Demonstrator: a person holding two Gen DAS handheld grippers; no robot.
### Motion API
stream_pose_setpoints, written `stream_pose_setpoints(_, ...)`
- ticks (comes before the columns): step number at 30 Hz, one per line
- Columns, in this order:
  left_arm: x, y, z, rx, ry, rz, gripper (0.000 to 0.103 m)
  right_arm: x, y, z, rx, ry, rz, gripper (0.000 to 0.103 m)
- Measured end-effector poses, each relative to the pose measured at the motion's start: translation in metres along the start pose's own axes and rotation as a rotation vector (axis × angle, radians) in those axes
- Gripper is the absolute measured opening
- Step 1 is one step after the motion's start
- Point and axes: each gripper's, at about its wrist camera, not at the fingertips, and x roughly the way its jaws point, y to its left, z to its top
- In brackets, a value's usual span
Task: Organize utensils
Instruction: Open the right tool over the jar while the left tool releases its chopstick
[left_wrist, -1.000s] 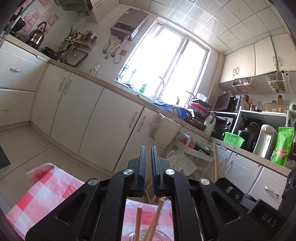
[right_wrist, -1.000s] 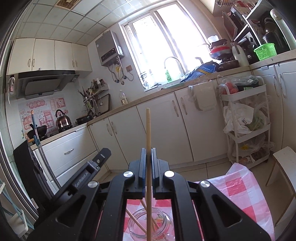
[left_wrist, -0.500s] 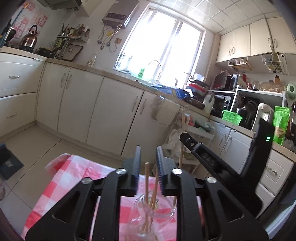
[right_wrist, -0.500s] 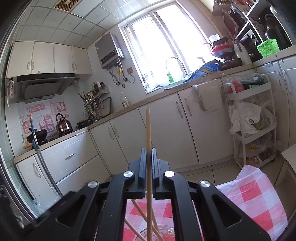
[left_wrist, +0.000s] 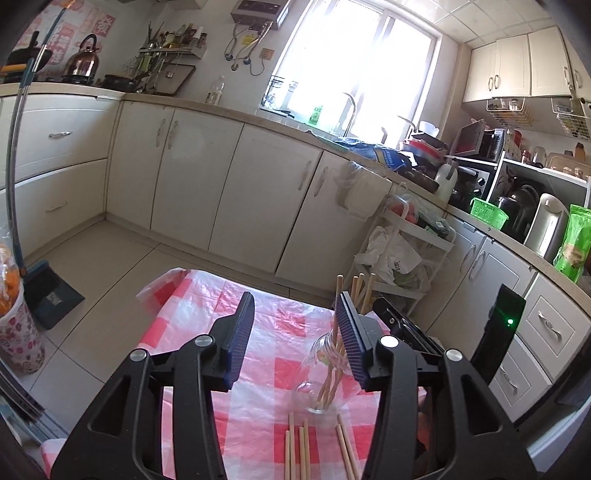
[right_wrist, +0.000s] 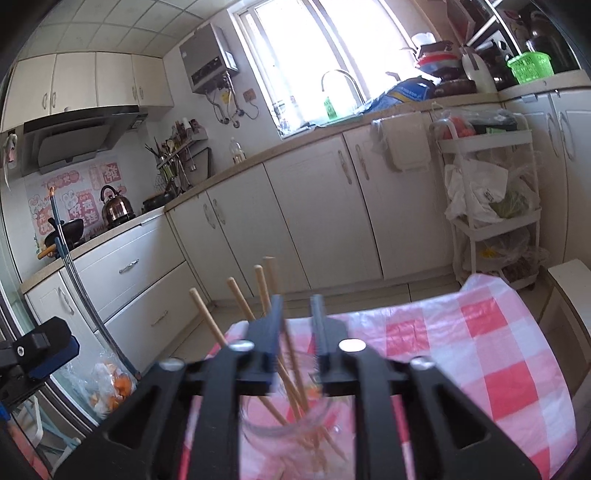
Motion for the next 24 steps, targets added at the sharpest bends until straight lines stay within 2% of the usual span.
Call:
stream_pose_setpoints(3,-0.002,0.002,-0.001,0.004,0.022,0.013,0.047,-0.014,-0.006,0.001,0.018,0.022,0.003,0.036)
stream_pose_setpoints(8,0.008,0.007,-0.010,0.021,0.104,0.038,0.050,-0.025,-0.010,0.001,0.009,0.099,0.000,0.041)
stream_pose_setpoints(11,0.012,0.007,-0.016,0.038,0.166,0.046,0.050,-0.034,-0.016,-0.006,0.033,0.190,-0.014,0.041)
stream_pose_setpoints(14,0.007,0.007,-0.020,0.072,0.191,0.075,0.053,-0.042,-0.015,-0.031,0.003,0.336,-0.046,0.041)
stream_pose_setpoints(18,-0.002,0.011,-0.026,0.062,0.220,0.110,0.057,-0.039,-0.019,-0.069,-0.011,0.528,-0.089,0.030)
stream_pose_setpoints(20,-0.007,0.011,-0.028,0.060,0.226,0.118,0.060,-0.037,-0.019,-0.078,-0.023,0.563,-0.110,0.021)
stream_pose_setpoints(24,-0.016,0.012,-0.037,0.067,0.238,0.129,0.065,-0.026,-0.016,-0.088,-0.079,0.597,-0.148,0.016)
